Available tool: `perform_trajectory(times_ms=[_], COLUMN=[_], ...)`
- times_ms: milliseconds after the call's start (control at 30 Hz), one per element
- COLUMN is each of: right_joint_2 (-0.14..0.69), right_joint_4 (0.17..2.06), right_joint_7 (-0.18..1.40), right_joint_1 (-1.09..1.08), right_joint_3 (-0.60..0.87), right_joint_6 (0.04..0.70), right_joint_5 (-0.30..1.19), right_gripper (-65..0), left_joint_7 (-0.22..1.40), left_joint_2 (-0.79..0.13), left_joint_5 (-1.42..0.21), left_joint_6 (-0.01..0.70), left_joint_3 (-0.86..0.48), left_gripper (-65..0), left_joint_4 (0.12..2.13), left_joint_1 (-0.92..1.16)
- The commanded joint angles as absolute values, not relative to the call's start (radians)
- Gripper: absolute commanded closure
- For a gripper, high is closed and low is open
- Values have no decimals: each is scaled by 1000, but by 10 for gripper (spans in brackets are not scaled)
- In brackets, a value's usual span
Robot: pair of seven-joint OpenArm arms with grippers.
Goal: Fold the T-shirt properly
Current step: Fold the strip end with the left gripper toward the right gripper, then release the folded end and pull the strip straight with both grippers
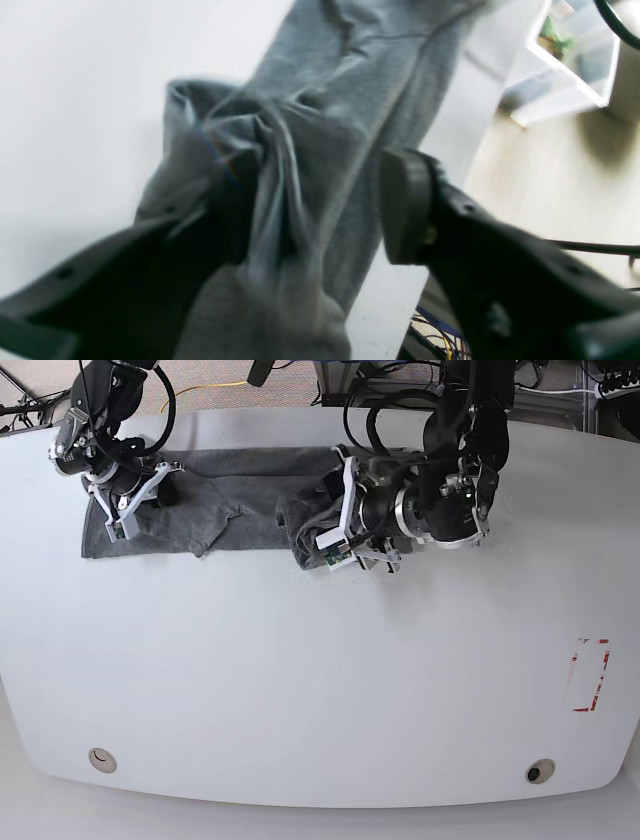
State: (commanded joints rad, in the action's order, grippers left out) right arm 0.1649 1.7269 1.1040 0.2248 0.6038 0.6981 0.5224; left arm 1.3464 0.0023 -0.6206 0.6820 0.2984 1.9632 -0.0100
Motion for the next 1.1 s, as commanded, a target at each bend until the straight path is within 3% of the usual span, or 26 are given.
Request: perform_trajectory(times_ms=[233, 367, 467, 633, 700, 767, 867, 1100], right_joint_2=[165, 165, 165, 163, 160, 137, 114, 99], right_joint_4=[1725, 1728, 1733, 1797, 1828, 1860, 1903, 1943], right_joint_7=[1064, 1064, 1064, 1067, 1076, 1109, 1156, 1191], right_joint_1=[232, 229, 226, 225, 226, 206, 186, 151], right_joint_3=[608, 608, 608, 607, 605, 607, 610, 693], right_joint_6=[698, 698, 698, 698, 698, 698, 698, 698], right_joint_5=[522, 522, 526, 533, 533, 533, 533, 587], right_gripper=[-81, -81, -86, -98, -152, -263, -368, -409], left_joint_7=[1346, 1346, 1345, 1342, 1337, 1314, 1310, 1303], left_joint_2=[24, 18, -28, -117, -136, -143, -140, -70], left_joint_5=[-648, -644, -636, -539, -512, -498, -498, -492], left_joint_6=[688, 682, 668, 585, 584, 584, 584, 582], left_joint_3=[309, 185, 88, 50, 48, 53, 54, 58], left_gripper=[-440, -440, -443, -444, -444, -444, -442, -439], left_joint_4=[1971, 1971, 1968, 1968, 1966, 1966, 1968, 1937], left_joint_1=[-61, -71, -71, -61, -51, -42, -13, 58])
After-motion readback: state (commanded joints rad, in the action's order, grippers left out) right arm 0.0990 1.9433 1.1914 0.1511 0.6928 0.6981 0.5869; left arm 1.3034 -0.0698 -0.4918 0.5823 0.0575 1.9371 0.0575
